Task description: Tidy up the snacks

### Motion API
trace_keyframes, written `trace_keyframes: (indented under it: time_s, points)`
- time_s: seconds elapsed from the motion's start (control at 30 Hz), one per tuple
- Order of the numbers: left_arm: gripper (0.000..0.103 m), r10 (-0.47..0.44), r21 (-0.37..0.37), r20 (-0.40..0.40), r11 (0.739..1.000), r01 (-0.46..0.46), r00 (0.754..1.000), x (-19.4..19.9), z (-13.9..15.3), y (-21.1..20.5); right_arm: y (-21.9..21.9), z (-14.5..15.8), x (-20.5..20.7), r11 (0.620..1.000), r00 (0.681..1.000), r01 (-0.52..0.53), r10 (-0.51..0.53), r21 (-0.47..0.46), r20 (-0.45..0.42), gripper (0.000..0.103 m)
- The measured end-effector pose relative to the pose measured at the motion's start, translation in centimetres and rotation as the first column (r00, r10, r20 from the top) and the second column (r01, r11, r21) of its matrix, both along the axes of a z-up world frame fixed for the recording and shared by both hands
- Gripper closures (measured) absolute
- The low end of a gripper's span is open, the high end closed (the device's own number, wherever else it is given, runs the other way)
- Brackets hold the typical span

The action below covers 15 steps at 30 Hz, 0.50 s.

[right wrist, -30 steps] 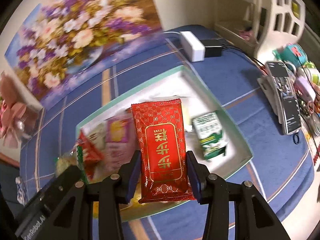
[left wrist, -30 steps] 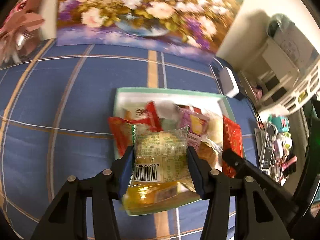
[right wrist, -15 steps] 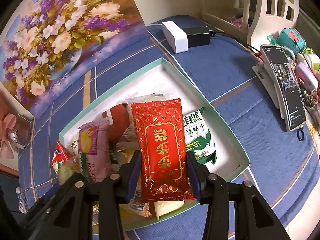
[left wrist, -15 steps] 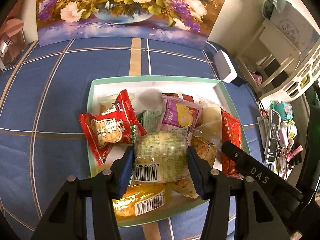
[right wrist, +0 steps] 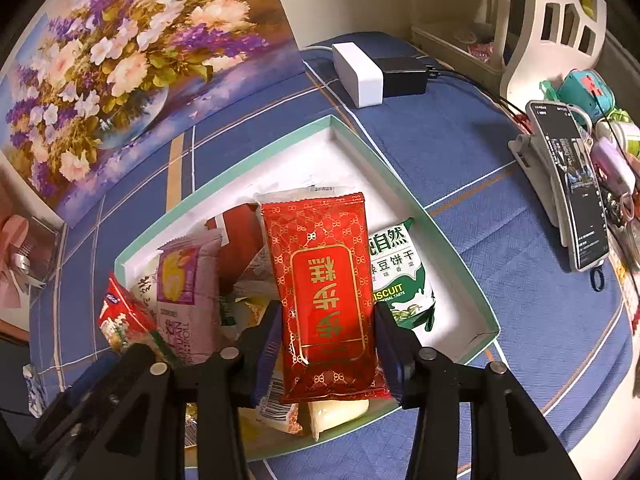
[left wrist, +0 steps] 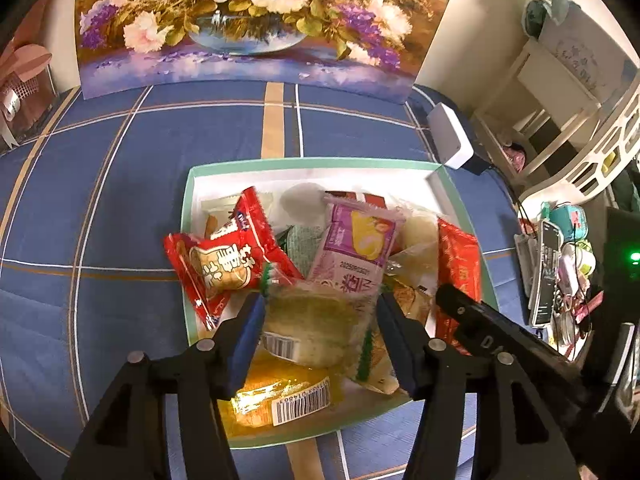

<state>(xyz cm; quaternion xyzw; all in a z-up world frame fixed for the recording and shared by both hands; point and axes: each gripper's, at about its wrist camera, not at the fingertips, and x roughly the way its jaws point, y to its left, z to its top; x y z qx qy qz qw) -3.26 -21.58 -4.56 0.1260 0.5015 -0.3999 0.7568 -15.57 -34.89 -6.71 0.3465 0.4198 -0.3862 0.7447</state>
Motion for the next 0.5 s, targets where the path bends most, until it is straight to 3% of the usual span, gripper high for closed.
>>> trace_keyframes:
  time_s: [0.17, 0.23, 0.37, 0.43, 0.5]
  points:
    - [0.042, 0.013, -0.015, 0.002, 1.0, -0.013, 1.0, 0.0, 0.9, 0.8, 0.5, 0.7, 0.2, 0.999, 1.0, -0.01, 0.009, -0.031, -0.017, 0.045]
    - [0.041, 0.021, -0.014, 0.021, 1.0, -0.021, 1.0, 0.1, 1.2, 1.2, 0.9, 1.2, 0.1, 0.999, 1.0, -0.014, 0.014, -0.047, -0.015, 0.035]
    - [0.023, 0.076, 0.011, 0.127, 0.997, -0.077, 0.989, 0.4, 1.7, 2.8, 2.0, 2.3, 0.3, 0.996, 0.999, -0.034, 0.032, -0.083, -0.026, 0.03]
    - [0.019, 0.104, 0.027, 0.171, 0.994, -0.11, 0.98, 0.8, 1.7, 3.6, 3.0, 2.8, 0.5, 0.994, 0.998, -0.053, 0.051, -0.098, -0.024, 0.021]
    - [0.018, 0.132, 0.056, 0.217, 0.987, -0.148, 0.967, 1.3, 1.7, 4.6, 3.9, 3.2, 0.8, 0.992, 0.997, -0.072, 0.071, -0.102, -0.017, 0.019]
